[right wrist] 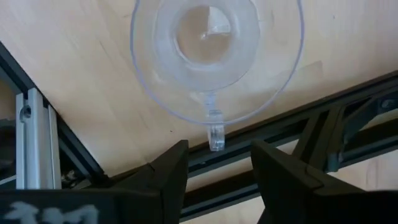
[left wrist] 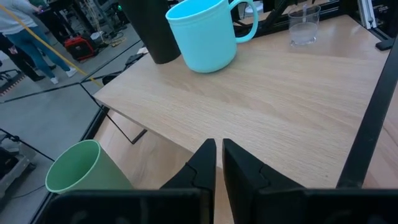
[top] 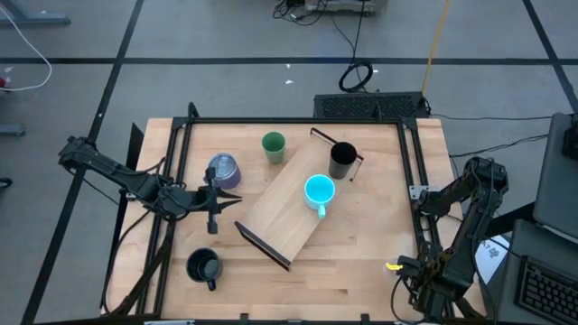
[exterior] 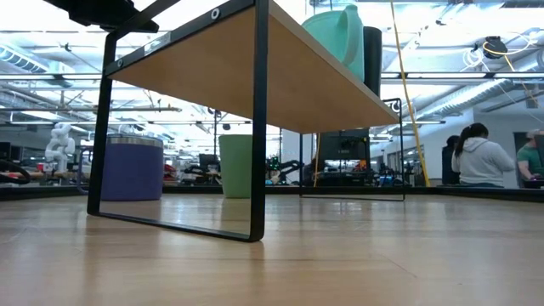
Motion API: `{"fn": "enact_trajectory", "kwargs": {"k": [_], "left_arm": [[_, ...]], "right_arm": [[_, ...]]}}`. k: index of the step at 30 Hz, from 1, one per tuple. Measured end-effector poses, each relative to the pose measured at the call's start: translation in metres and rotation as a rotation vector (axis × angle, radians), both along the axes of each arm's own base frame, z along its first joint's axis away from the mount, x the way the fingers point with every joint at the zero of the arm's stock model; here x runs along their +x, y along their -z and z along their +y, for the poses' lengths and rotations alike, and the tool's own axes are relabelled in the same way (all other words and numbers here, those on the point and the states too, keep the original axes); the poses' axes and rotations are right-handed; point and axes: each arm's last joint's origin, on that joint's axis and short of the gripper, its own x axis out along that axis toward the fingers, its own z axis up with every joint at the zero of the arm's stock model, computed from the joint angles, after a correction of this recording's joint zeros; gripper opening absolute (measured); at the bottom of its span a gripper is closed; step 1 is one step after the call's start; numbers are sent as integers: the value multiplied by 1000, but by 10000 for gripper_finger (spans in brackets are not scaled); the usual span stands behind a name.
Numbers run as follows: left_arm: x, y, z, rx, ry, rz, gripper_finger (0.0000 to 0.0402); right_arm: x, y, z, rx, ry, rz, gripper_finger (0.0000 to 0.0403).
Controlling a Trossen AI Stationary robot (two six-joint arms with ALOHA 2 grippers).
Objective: Stack small to large cups/mugs on shelf
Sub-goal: Put the transparent mug on the shelf
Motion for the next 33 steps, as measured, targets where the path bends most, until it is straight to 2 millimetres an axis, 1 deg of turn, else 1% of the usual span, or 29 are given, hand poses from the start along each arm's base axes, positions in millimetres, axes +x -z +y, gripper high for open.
{"fn": "enact_trajectory", "kwargs": {"k": [3,7,12,16,23,26,30,33], "left_arm": [[0,0,0,0,0,0,31],[0,0,0,5,2,1,31],[0,0,0,5,2,1,31],[0,0,0,5,2,1,31],[0,0,0,5,2,1,31],[0,0,0,5,1,1,31],[0,0,0,5,2,2,31],[0,0,0,5,2,1,31]], "right_arm": [[0,4,-1,-1,0,1,161],[-1,14,-2,11,1,-4,151],[-1,20,-3,14,1,-6,127],[-1,20,-3,13,0,-6,92],[-1,20,-2,28,0,-14,16],[0,20,-1,37,0,-18,13],[1,21,1,56,22,-28,27],[4,21,4,91,26,-53,20]]}}
